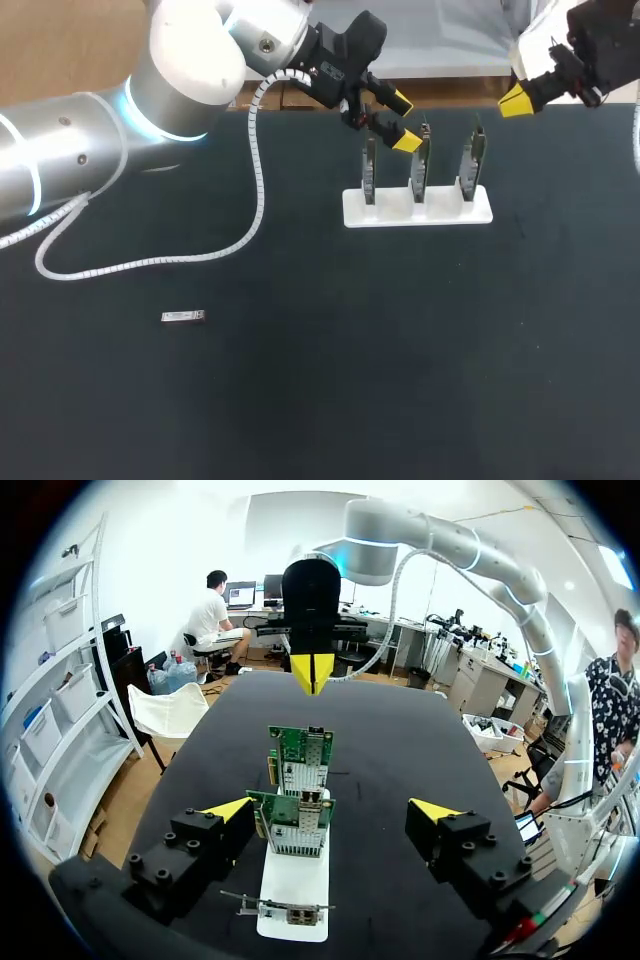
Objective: Pick up the optical module with the left hand, and insert it into the network port with the right hand.
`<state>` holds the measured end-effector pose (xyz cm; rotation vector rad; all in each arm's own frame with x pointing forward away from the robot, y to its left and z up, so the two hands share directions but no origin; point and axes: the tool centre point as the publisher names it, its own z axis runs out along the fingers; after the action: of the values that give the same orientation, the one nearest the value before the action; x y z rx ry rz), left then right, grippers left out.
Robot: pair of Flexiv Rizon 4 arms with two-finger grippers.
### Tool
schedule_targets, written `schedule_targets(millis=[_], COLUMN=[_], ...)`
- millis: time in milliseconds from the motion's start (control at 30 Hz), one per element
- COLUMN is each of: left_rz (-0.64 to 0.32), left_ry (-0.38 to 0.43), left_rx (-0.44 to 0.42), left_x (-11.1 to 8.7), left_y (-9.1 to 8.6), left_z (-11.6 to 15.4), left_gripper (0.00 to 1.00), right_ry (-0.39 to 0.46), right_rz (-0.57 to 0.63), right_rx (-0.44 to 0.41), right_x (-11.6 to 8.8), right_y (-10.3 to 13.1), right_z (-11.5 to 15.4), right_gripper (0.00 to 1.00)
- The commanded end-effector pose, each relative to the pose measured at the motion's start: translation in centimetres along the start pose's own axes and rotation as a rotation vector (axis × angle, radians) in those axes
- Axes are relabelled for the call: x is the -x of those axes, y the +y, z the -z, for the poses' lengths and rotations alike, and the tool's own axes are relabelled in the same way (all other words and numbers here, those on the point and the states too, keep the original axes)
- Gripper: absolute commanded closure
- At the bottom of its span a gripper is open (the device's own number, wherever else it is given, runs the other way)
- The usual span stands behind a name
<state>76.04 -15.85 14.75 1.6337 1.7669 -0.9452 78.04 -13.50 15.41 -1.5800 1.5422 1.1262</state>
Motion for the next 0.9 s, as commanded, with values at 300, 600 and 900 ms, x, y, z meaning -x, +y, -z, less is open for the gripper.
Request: schedule_targets(millis=[300,600,900], left_rz=[0.000,0.000,0.000], left_ry=[0.004,0.004,0.004], left_rx=[-0.004,-0.004,-0.004], left_x=[0.09,0.09,0.09], left_y=[0.20,0.20,0.20], left_z=[-0.03,-0.03,-0.03], left_gripper=[0.00,0.00,0.00], right_ry=[0.006,0.013,0.013], right_rz=[-0.002,-0.037,-0.037], right_rx=[0.005,0.026,0.026], right_x=[-0.08,0.10,0.10], right_y=[0.61,0.51,0.51], right_z=[-0.11,-0.17,-0.17], right_gripper=[1.00,0.00,0.00])
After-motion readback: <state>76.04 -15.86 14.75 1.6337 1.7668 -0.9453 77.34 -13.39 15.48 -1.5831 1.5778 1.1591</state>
